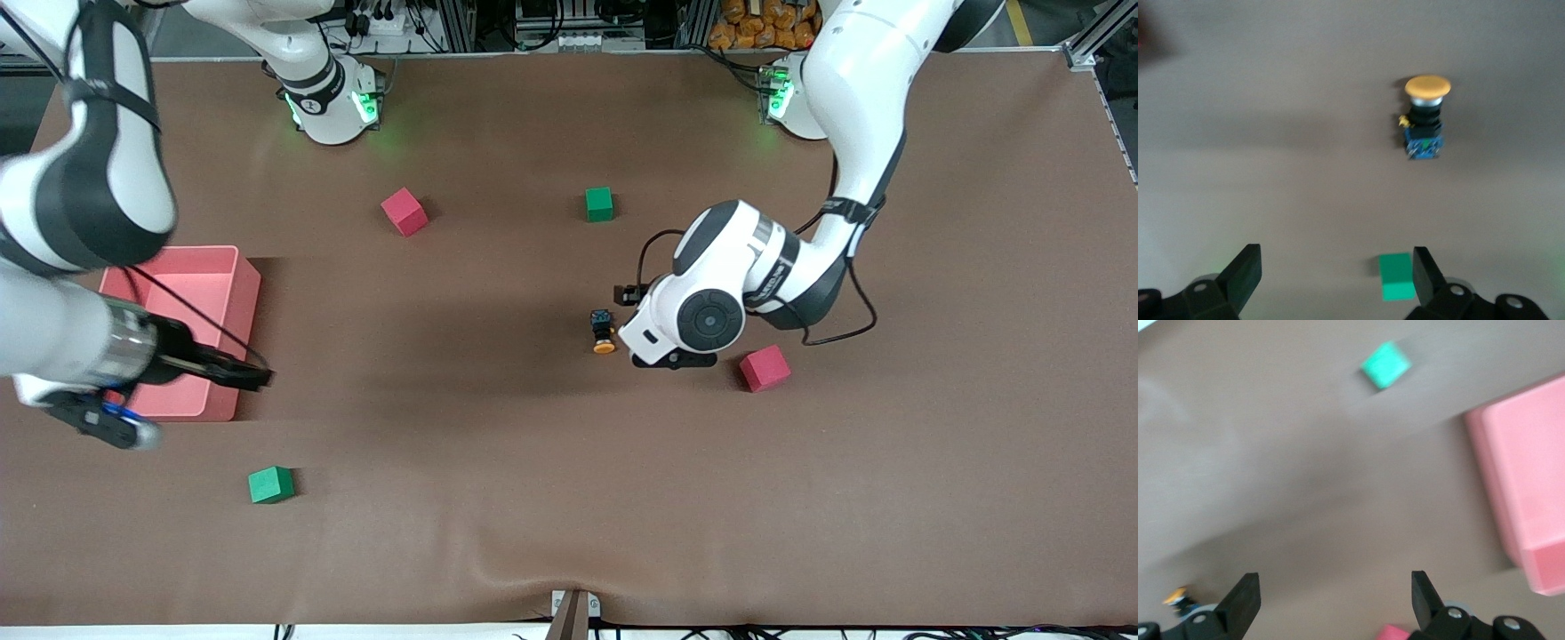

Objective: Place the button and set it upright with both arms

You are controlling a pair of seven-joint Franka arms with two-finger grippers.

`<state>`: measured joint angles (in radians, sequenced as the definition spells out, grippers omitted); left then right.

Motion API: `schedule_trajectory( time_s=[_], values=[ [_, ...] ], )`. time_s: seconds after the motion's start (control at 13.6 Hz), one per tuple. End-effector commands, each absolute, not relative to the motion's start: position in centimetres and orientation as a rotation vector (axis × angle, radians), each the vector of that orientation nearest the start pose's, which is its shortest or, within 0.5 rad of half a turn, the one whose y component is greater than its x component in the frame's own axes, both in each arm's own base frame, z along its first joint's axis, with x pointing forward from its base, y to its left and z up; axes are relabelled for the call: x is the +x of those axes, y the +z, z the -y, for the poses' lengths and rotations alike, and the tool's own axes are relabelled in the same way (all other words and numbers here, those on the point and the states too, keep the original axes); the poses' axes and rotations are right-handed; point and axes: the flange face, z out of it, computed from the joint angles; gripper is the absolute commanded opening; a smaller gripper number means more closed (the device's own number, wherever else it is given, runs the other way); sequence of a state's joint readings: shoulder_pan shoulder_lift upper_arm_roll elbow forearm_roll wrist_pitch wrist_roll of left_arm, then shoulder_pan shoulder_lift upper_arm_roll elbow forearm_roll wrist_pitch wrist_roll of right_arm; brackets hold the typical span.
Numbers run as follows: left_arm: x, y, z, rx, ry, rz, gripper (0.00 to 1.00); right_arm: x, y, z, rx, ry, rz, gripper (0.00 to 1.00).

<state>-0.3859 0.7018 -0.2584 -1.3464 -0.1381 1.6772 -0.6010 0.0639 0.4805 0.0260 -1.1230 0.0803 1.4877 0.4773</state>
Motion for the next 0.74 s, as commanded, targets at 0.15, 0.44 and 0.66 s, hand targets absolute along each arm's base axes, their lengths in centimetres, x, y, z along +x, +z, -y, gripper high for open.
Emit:
schedule_trajectory(
  time_s=[0.15, 0.44, 0.66],
  values=[
    [55.8, 28.4, 44.2, -3.177, 0.707, 0.147, 1.0, 62.7, 62.0, -5.5, -3.043, 0.133, -0.592, 1.0],
    [55.9, 25.8, 45.4, -3.216, 0.708, 0.222, 1.0, 55.8, 63.8, -4.5, -3.051, 0.032, -0.539, 1.0],
    [56.3, 24.2, 45.3, -3.231, 0.684, 0.209, 1.0, 52.3, 62.7, -3.5, -3.05, -0.075, -0.493, 1.0]
  ],
)
